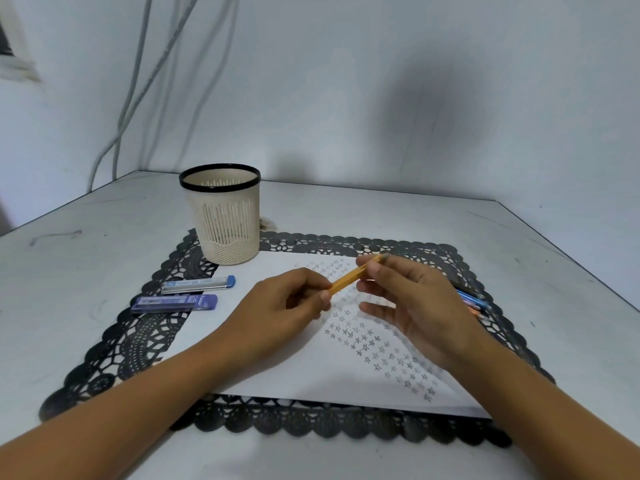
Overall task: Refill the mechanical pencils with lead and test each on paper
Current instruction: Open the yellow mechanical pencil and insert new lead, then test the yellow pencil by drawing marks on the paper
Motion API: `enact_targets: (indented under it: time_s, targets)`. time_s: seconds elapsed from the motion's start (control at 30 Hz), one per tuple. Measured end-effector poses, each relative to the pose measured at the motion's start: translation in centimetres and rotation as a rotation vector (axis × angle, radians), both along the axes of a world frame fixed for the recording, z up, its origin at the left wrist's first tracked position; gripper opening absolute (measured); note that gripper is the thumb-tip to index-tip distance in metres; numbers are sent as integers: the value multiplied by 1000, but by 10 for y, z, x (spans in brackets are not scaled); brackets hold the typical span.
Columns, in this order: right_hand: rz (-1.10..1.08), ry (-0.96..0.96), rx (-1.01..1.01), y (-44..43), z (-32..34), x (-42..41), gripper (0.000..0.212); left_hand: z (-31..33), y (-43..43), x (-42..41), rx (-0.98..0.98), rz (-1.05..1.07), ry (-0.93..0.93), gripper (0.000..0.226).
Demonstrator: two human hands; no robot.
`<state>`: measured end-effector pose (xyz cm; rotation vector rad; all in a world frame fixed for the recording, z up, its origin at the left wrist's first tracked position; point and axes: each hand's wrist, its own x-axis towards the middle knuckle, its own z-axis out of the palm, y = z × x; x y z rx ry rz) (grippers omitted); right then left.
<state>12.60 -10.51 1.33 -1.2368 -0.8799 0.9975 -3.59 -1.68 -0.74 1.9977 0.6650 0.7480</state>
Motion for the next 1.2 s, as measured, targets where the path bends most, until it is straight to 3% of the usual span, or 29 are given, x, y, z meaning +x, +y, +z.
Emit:
enact_targets:
  time_s: [0.17, 0.27, 0.37, 0.5, 0.63, 0.97, 1.2]
  targets:
    - [-156, 421, 80, 0, 14, 15, 21, -4, -1, -4, 284, -9, 168, 48]
    - [-217, 545, 141, -2, 20, 25, 17, -10, 2, -5, 413, -66, 284, 61]
    - [-217, 579, 195, -4, 25, 29, 21, -12, 2, -5, 477, -95, 326, 62]
    - [-180, 620, 190, -6, 23, 31, 54, -16, 4, -5, 531, -123, 451, 68]
    - [-193, 603, 187, -8, 19, 31, 64, -20, 7, -4, 537, -147, 517, 64]
    - [-177, 592, 189, -8, 14, 34, 46, -20, 6, -4, 557, -138, 522, 74]
    - [-186, 595, 192, -8, 13, 34, 44, -20, 7, -4, 575, -138, 539, 74]
